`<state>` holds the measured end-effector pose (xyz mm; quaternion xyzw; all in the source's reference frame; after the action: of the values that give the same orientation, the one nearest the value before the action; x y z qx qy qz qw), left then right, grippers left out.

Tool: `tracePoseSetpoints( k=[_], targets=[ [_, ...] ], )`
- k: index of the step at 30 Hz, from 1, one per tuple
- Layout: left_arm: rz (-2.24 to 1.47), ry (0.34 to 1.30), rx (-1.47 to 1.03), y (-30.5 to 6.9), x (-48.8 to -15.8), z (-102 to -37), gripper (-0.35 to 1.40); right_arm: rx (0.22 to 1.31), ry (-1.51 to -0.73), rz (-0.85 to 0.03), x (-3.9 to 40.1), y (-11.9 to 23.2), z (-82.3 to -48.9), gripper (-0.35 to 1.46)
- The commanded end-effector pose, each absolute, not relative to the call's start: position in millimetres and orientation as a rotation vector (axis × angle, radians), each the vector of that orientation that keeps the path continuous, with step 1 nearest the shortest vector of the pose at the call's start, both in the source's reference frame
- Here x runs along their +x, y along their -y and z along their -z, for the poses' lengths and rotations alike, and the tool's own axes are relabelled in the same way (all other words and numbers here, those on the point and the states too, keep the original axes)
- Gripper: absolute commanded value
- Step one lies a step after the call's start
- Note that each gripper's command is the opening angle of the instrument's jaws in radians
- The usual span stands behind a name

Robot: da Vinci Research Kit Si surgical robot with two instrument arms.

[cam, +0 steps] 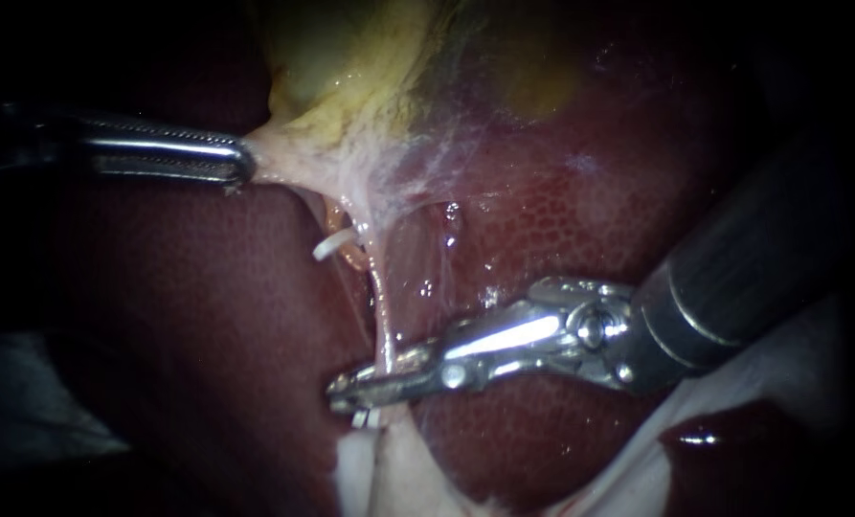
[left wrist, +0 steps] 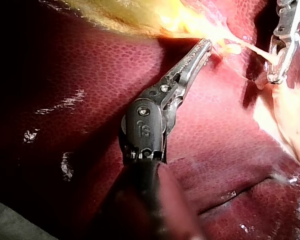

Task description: Going back first clip right tube

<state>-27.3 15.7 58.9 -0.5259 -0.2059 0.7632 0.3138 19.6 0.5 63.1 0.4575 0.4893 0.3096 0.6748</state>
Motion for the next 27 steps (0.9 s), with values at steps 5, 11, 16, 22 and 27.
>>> tracePoseSetpoints(
  k=[5, 11, 16, 22, 27],
  targets=[
    [-2.012, 0.543, -1.386, -15.7, -27.3, -58.8, -0.35, 0.984, -1.126, -0.640, 19.8, 0.0, -63.9, 0.21],
    [-2.012, 0.542, -1.386, -15.6, -27.2, -58.9, -0.35, 0.963, -1.130, -0.634, 20.0, 0.2, -67.6, 0.47],
    [-2.013, 0.543, -1.387, -15.6, -27.2, -58.9, -0.35, 0.940, -1.135, -0.647, 18.9, -0.3, -70.2, 0.49],
    [-2.013, 0.543, -1.387, -15.6, -27.1, -58.9, -0.35, 0.890, -1.153, -0.599, 17.4, -0.7, -69.7, 0.50],
    [-2.013, 0.544, -1.388, -15.6, -26.9, -58.9, -0.35, 0.869, -1.182, -0.513, 16.2, -0.4, -67.4, 0.50]
  ],
)
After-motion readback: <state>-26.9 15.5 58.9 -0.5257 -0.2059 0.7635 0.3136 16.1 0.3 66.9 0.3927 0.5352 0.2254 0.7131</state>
